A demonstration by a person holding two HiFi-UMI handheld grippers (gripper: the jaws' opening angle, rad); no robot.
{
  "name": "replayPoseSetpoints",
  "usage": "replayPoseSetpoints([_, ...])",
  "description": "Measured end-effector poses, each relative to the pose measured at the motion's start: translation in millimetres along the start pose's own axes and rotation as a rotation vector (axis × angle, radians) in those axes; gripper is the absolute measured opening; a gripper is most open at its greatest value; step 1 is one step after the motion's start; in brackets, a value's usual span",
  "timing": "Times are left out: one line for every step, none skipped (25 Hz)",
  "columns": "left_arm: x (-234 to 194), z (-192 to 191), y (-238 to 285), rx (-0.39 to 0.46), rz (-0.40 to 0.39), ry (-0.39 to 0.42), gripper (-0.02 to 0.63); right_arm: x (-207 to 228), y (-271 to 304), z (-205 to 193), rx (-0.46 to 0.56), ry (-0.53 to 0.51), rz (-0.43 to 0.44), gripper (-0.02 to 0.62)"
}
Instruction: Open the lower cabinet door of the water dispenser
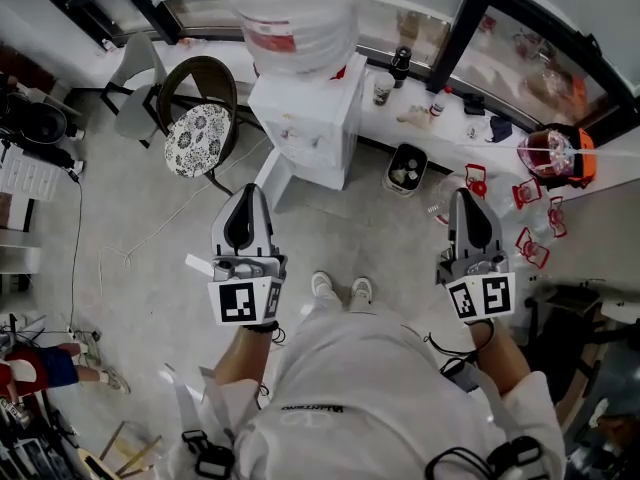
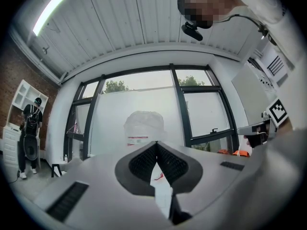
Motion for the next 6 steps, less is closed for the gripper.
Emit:
replayPoseSetpoints([0.3, 0.2, 0.3, 0.001, -0.001, 0.000, 0.002, 0.2, 0.0, 0.3, 0.002, 0.000, 0.000, 0.023])
replayPoseSetpoints([0.7, 0.5, 0.5, 0.002, -0.001, -0.001, 0.002, 0.3, 0.1, 0.5, 0.003, -0.001, -0.001, 0.023])
replayPoseSetpoints([1.0, 0.8, 0.5, 0.004, -0.002, -0.001, 0.002, 0.5, 0.1, 0.6, 0.003, -0.002, -0.001, 0.023])
replayPoseSetpoints([1.2, 1.0, 0.4, 0.005, -0.002, -0.001, 0.002, 0.5, -0.1, 0.6, 0.003, -0.003, -0.002, 0.023])
replayPoseSetpoints([1.3, 1.2, 0.2, 0.005, -0.002, -0.001, 0.002, 0.5, -0.3, 0.5, 0.002, -0.003, -0.002, 0.023])
replayPoseSetpoints([1.5, 1.3, -0.1, 0.006, -0.002, -0.001, 0.002, 0.5, -0.5, 0.4, 0.002, -0.003, -0.003, 0.023])
Point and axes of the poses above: the fingertips, and each gripper's own axes: y forward along the fingers, x to its right, z out of its top, the point moved 6 cm from there along -y, backward along the fingers, and after that the axes turned 13 degrees about y, right-handed, at the moved point
